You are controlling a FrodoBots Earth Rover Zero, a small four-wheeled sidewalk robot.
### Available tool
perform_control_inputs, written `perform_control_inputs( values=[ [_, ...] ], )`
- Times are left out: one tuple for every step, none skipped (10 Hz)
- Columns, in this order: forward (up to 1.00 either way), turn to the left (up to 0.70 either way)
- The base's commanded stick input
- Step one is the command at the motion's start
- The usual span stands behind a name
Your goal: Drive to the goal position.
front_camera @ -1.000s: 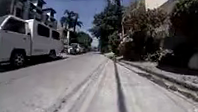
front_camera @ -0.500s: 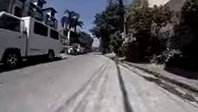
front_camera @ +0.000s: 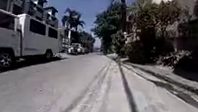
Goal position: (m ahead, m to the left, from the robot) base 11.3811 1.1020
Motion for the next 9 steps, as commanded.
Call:
perform_control_inputs(
  values=[
    [0.7, 0.02],
    [0.7, 0.02],
    [0.7, 0.02],
    [0.7, 0.02],
    [0.7, 0.02],
    [0.7, 0.02],
    [0.7, 0.02],
    [0.7, 0.02],
    [0.7, 0.02]
  ],
)
